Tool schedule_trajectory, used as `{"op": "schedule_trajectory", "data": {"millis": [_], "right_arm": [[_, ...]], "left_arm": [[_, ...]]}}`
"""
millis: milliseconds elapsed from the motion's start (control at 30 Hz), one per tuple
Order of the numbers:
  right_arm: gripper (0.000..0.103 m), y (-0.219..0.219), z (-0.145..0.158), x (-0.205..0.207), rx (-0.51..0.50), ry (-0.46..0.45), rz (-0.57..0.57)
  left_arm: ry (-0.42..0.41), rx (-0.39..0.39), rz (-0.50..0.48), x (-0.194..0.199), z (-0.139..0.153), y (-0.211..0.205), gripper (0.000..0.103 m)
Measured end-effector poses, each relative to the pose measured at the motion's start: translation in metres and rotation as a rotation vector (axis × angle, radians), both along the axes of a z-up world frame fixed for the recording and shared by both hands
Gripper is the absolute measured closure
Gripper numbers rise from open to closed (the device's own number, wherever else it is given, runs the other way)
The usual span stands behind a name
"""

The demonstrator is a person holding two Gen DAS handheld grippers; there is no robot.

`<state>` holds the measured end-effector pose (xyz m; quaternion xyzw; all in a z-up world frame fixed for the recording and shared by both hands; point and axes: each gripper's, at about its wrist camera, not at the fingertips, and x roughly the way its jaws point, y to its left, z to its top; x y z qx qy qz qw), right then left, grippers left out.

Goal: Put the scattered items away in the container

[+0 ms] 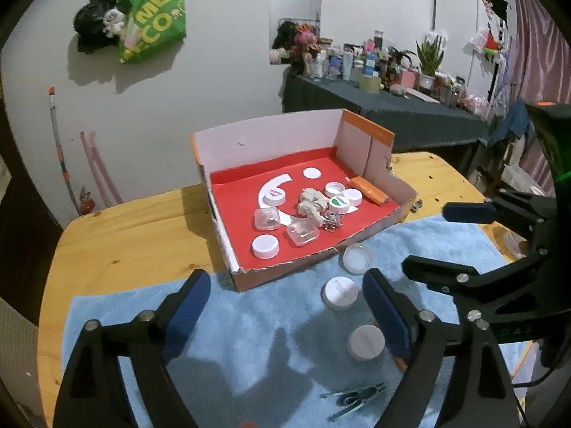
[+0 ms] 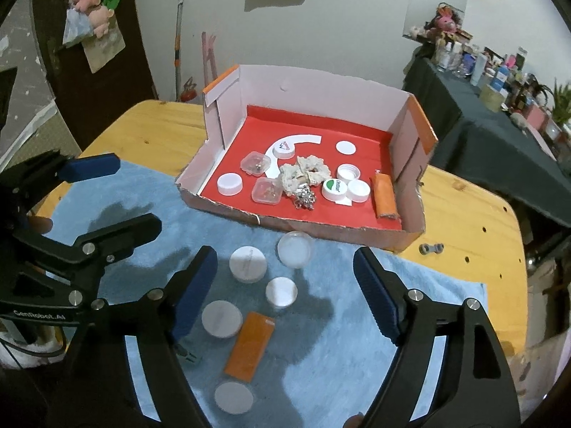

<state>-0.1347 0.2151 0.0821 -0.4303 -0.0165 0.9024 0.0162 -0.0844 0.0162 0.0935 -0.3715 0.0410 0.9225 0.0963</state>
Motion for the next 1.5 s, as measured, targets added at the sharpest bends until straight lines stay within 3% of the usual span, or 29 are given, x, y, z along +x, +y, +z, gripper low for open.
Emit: {"op": "schedule_trajectory", "data": {"millis": [100, 433, 967, 1500], "right_arm": [[0.016, -0.001, -0.001, 0.012, 0.010, 0.029, -0.027], [0.016, -0.012, -0.019, 0.048, 0.064, 0.098, -0.083], [0.016, -0.010, -0.061, 0.072, -0.031, 0.130, -0.154], [0.011, -0.010, -0.074, 0.074, -0.032, 0.148, -0.171]], "left_arm": [[0.027, -0.011, 0.014, 0.012, -0.001, 0.001, 0.012], [0.092, 0.017, 0.085, 0.045, -0.018, -0.004, 0.008], [0.162, 0.034, 0.153, 0.072, -0.046, -0.002, 0.003], [0.118, 0.020, 0.193, 0.067, -0.076, -0.005, 0.002]]}}
